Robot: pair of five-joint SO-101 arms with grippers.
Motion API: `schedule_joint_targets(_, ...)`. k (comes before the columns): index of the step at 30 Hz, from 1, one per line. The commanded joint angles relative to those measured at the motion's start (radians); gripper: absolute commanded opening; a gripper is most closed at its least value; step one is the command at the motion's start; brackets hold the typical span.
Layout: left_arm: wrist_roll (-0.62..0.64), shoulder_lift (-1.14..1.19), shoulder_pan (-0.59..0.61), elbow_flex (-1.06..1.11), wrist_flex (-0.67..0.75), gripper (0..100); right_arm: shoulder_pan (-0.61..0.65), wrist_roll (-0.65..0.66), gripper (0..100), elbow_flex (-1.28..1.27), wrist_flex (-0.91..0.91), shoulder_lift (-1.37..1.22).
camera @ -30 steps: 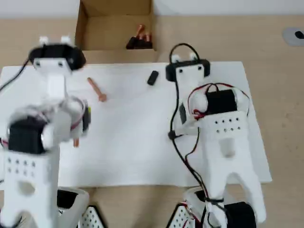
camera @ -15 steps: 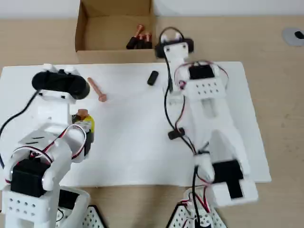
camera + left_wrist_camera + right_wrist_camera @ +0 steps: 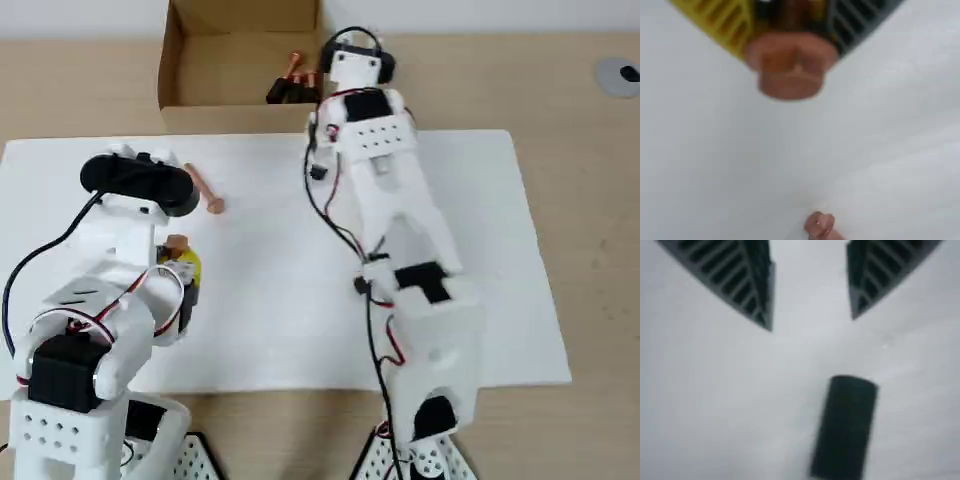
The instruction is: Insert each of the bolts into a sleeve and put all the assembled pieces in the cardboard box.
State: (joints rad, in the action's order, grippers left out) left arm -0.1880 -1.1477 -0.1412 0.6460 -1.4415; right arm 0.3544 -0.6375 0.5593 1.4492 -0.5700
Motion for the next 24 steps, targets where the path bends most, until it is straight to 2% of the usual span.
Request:
schedule_joint_targets(1,-0.008,-0.007,0.074,-0.005,0.025,1,0.054,-0.018,13.3,0.182,0.103,-0.047)
schedule_joint_targets(7,-0.008,-0.013,0.169,-0.005,0.025,1,0.090,-0.068,13.3,0.386,0.232,-0.168)
schedule_joint_targets(15,-0.009,-0.013,0.218,-0.005,0.025,1,0.061,-0.064,13.5,0.547,0.247,-0.309)
schedule_joint_targets(24,-0.009,-0.013,0.219,0.023,0.025,1,0.012,0.044,20.7,0.639,0.241,-0.351)
